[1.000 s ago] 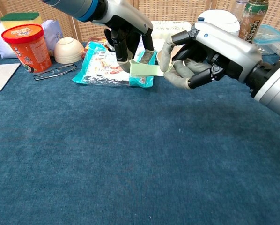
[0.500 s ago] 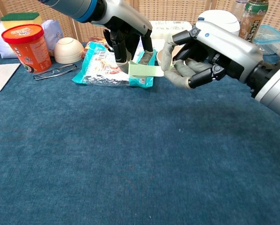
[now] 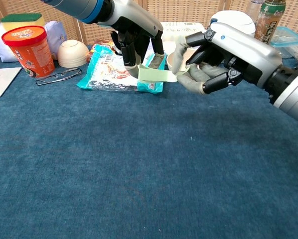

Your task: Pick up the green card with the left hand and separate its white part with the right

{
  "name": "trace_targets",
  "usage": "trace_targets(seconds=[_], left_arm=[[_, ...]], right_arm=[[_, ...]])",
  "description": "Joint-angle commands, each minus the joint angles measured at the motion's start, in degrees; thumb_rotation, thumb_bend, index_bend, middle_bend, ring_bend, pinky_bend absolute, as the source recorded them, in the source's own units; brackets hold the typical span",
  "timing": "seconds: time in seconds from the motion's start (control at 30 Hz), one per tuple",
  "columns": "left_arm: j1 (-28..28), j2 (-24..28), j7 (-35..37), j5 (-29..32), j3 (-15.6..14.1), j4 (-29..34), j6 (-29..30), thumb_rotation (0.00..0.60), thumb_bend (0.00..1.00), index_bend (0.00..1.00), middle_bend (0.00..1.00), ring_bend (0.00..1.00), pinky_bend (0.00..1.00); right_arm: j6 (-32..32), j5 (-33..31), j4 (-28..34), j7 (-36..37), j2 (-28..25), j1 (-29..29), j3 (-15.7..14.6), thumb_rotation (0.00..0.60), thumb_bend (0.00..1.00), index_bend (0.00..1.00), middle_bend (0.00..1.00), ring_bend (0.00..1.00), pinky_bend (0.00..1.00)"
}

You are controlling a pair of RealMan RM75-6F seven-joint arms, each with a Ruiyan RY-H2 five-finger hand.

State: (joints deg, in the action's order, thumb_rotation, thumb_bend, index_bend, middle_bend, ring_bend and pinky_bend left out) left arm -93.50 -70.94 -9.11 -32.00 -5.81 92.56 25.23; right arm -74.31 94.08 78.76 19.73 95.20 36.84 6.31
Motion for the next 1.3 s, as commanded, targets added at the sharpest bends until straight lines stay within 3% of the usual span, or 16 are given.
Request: trace_targets(seconds=[0.03,0.23,1.3], left_arm=[[0.1,-0.2,0.1,-0.1,0.1,-0.1,0.1,0.600,0.43,0.63,1.00,1.00,1.00],[0.1,-0.3,0.2,-0.4,0.3,-0.3,0.2,0.600,0.43,0.63,1.00,1.00,1.00],[1.5,-0.1,1.5,-1.8,0.6,-1.5,-0.6,0.600,0.43,0.63,1.00,1.00,1.00]], right_arm=[[0.1,0.1,0.0,0.0,-0.1,0.1,0.0,0.600,0.46,0.45,0.89,0.99,0.97],[0.3,0.0,0.2,-0.4,-0.3,0.3,0.1,0.600,0.46,0.40,0.88,0.99,0.96],[-0.2,-0.5,-1.8,0.4,-0.2,-0.2,-0.1,0.600,0.46,0.44,0.88,0.99,0.96]])
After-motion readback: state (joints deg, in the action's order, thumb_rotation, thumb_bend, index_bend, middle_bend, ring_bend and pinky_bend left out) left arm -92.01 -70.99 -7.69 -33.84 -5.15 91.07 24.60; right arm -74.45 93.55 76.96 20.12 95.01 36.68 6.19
